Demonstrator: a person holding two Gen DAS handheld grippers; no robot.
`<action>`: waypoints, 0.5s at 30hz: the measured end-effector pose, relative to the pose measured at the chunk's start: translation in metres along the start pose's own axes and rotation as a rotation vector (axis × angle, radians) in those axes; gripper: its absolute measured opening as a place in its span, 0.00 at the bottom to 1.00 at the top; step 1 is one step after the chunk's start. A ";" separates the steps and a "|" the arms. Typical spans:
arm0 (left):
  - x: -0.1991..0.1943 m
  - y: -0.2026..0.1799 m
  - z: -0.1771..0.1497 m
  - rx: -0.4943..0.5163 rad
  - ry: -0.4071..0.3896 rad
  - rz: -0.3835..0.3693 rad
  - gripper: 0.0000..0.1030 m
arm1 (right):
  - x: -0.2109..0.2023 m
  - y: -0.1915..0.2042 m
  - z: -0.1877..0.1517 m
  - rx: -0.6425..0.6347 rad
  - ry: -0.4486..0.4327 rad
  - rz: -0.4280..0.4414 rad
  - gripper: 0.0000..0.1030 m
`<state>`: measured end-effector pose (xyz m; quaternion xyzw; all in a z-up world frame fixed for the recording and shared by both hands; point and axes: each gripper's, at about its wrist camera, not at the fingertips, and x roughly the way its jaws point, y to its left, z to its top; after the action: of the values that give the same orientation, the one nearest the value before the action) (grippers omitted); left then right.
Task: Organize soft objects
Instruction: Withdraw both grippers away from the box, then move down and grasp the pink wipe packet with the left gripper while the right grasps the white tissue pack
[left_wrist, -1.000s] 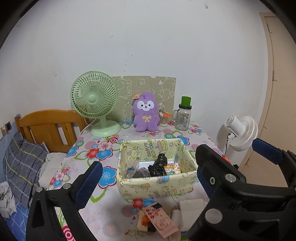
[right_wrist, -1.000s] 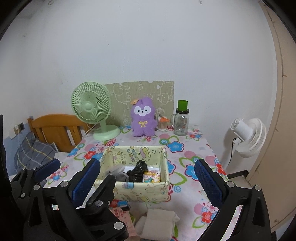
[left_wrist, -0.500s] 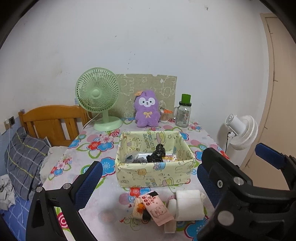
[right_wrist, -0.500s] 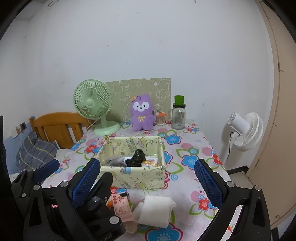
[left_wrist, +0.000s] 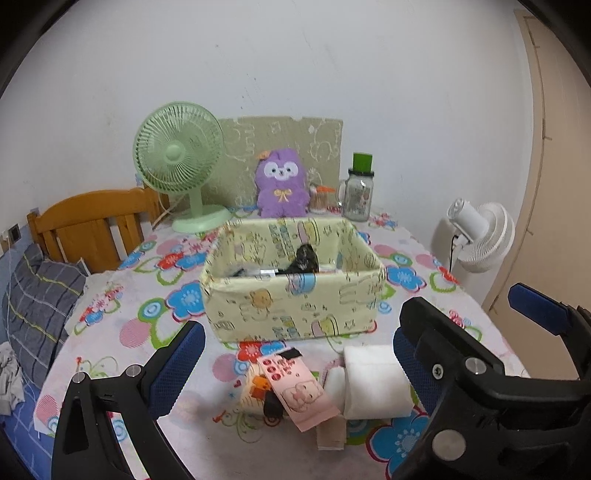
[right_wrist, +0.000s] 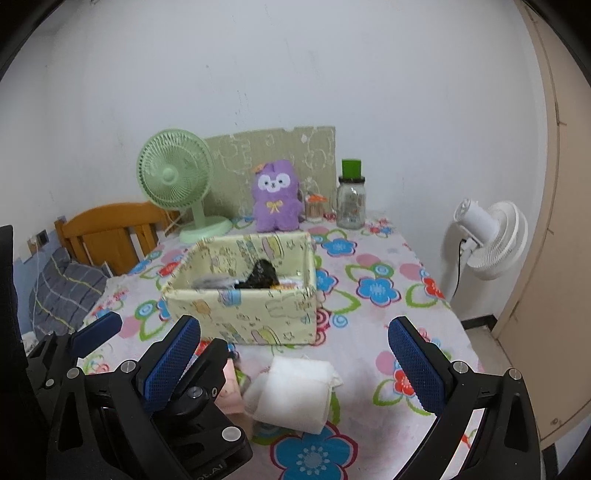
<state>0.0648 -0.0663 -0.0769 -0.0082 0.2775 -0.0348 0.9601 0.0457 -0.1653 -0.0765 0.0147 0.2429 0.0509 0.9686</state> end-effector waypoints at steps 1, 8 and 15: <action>0.002 0.000 -0.002 0.002 0.005 -0.002 1.00 | 0.003 -0.002 -0.003 0.005 0.010 -0.002 1.00; 0.025 -0.004 -0.019 0.016 0.054 0.015 0.99 | 0.026 -0.009 -0.023 0.019 0.063 -0.013 1.00; 0.048 -0.002 -0.033 0.016 0.121 0.031 0.95 | 0.051 -0.012 -0.039 0.038 0.126 -0.002 1.00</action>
<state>0.0877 -0.0712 -0.1308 0.0057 0.3351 -0.0227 0.9419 0.0729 -0.1716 -0.1356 0.0296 0.3046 0.0460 0.9509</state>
